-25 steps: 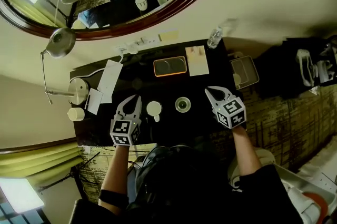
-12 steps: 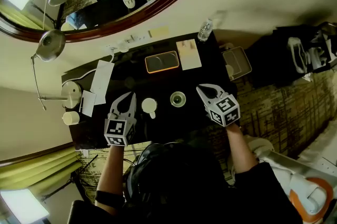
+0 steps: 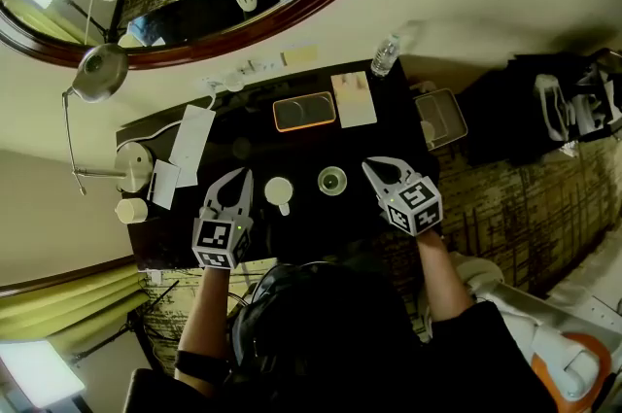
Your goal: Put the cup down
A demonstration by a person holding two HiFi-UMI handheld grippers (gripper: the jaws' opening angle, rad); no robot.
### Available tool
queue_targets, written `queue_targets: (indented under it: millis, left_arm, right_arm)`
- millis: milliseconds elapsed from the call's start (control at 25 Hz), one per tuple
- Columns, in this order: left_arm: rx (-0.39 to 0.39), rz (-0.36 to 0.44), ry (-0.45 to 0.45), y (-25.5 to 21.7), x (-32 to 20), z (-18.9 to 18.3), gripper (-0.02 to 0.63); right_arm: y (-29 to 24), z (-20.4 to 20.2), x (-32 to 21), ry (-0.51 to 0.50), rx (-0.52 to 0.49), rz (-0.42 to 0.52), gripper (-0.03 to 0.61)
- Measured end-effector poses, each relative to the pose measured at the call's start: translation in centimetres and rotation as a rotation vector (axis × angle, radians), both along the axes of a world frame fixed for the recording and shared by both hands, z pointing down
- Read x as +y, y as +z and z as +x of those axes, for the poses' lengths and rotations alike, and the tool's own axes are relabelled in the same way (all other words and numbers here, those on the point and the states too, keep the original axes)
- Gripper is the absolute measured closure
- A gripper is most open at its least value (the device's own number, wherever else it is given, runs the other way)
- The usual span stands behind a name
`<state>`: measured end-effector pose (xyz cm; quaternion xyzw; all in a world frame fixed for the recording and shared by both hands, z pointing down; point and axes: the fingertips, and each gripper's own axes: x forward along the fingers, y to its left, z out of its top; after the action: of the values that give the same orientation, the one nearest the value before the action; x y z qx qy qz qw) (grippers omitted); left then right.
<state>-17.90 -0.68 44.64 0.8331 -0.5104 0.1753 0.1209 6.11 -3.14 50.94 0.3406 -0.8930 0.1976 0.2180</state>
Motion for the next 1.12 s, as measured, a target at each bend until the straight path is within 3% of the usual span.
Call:
queue_targets:
  millis: [680, 1120]
  left_arm:
    - [0.001, 0.017, 0.012, -0.3, 0.5, 0.3, 0.627]
    - [0.044, 0.015, -0.022, -0.1, 0.9, -0.3, 0.626]
  right_arm:
    - [0.1, 0.1, 0.9, 0.000, 0.001, -0.004, 0.578]
    - [0.1, 0.5, 1.5, 0.007, 0.006, -0.003, 0.578]
